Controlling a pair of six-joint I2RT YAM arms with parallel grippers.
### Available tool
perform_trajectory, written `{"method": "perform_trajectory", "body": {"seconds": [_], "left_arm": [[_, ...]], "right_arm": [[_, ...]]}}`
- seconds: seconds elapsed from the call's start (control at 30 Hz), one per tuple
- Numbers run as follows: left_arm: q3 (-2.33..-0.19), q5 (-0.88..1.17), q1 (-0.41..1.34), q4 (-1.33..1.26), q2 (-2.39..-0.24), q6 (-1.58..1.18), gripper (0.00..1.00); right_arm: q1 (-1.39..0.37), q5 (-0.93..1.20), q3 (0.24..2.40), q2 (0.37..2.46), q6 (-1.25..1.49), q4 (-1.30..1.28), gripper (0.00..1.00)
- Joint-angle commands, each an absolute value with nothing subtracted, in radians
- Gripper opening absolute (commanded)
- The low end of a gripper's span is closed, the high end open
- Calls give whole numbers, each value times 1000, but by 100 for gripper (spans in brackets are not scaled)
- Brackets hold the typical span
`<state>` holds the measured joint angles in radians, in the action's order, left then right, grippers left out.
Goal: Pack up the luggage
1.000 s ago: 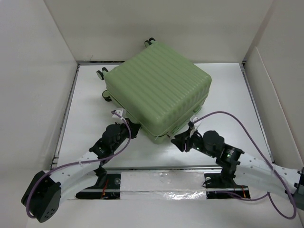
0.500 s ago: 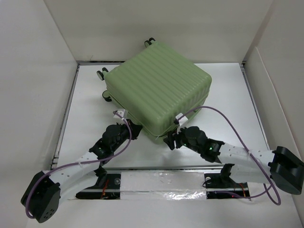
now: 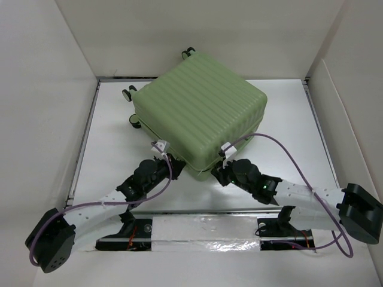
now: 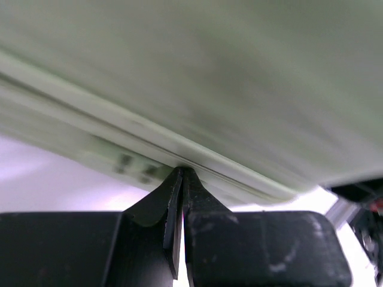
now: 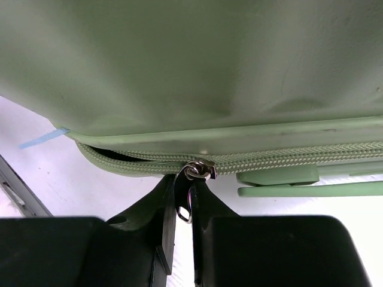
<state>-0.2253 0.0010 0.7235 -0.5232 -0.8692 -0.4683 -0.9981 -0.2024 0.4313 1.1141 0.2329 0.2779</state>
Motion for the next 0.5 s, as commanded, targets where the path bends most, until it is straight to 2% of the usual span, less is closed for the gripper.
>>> {"method": "perform_trajectory", "body": {"seconds": [0.0,0.27,0.47], "left_arm": [[-287,7,851,-600,-914,-445,0],[-377,-120,934,-755,-1090,-529,0],[-503,-201,991,-834,-1241,-568,0]], "right_arm": [[-1014,-232,468,1054,229,367,0],[-1227,-143,465,908,284,109,0],[-1402,-130,586,986,337,116,0]]}}
